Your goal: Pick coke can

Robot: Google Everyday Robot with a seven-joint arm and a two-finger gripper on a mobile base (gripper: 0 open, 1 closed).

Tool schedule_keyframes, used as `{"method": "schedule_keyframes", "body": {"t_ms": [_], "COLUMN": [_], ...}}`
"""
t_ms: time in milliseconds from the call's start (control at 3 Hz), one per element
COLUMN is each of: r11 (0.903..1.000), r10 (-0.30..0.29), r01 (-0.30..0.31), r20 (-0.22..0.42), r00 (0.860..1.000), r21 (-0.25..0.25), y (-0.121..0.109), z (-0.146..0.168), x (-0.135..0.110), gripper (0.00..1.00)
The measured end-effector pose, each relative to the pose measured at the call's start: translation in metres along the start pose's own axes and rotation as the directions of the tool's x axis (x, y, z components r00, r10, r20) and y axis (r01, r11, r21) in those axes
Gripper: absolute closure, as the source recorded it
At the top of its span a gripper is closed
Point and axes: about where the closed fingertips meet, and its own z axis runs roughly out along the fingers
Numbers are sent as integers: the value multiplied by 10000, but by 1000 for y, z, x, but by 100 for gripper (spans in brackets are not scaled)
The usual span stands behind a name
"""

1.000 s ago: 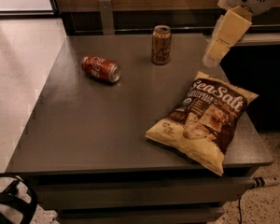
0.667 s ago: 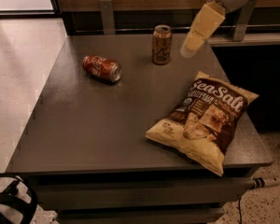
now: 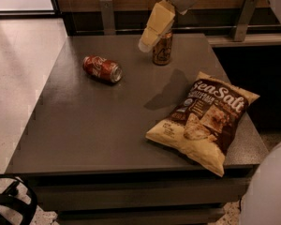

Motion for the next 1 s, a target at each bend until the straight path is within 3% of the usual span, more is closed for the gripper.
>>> {"method": "schedule_keyframes", "body": {"t_ms": [333, 1000], "r11": [9988, 9994], "r10": [-364, -161], "r01": [369, 161], "r20": [167, 25], "r00": [9992, 9999], "r21": [-319, -320], "y": [8, 8], "z": [24, 43], "x": [-39, -59], "gripper": [0, 0]}}
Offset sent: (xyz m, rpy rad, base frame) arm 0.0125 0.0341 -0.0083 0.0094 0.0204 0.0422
